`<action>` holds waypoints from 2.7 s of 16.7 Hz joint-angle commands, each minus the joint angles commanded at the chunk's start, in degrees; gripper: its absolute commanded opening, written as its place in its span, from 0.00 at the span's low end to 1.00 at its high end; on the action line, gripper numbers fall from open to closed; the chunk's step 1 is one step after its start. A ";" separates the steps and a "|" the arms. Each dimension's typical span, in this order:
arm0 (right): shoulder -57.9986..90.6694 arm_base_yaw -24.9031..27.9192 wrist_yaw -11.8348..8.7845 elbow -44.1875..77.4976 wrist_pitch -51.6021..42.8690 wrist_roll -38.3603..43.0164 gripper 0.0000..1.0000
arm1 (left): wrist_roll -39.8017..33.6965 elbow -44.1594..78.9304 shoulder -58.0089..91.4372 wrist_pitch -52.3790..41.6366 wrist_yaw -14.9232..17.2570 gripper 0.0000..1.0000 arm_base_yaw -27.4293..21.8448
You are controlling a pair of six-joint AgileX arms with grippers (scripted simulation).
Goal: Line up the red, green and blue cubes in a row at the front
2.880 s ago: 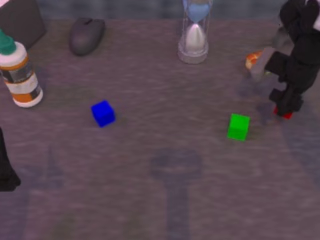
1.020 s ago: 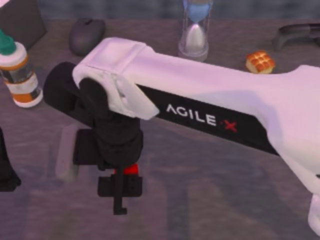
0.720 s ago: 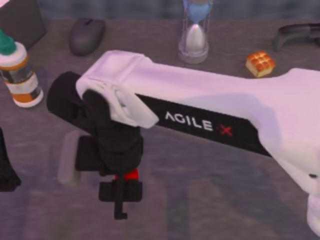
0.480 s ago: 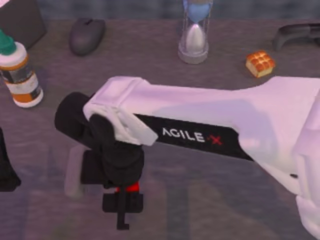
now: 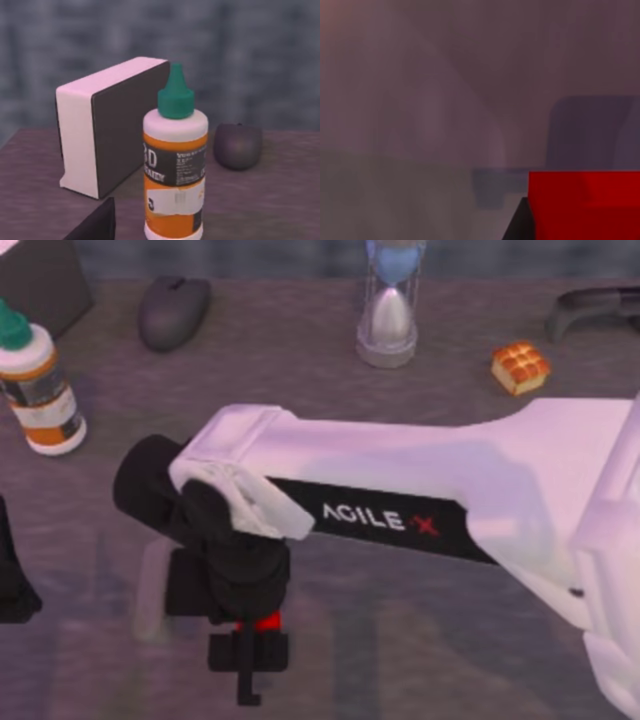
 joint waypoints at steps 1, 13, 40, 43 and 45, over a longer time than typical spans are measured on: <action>0.00 0.00 0.00 0.00 0.00 0.00 0.30 | 0.00 0.00 0.00 0.00 0.00 1.00 0.00; 0.00 0.00 0.00 0.00 0.00 0.00 1.00 | 0.00 0.00 0.00 0.00 0.00 1.00 0.00; -4.58 -15.73 0.22 6.35 -11.38 -8.71 1.00 | 0.00 0.00 0.00 0.00 0.00 1.00 0.00; -5.69 -26.15 0.30 3.09 -9.94 -13.89 1.00 | 0.00 0.00 0.00 0.00 0.00 1.00 0.00; -6.39 -31.32 0.41 1.38 -9.06 -16.82 1.00 | 0.00 0.00 0.00 0.00 0.00 1.00 0.00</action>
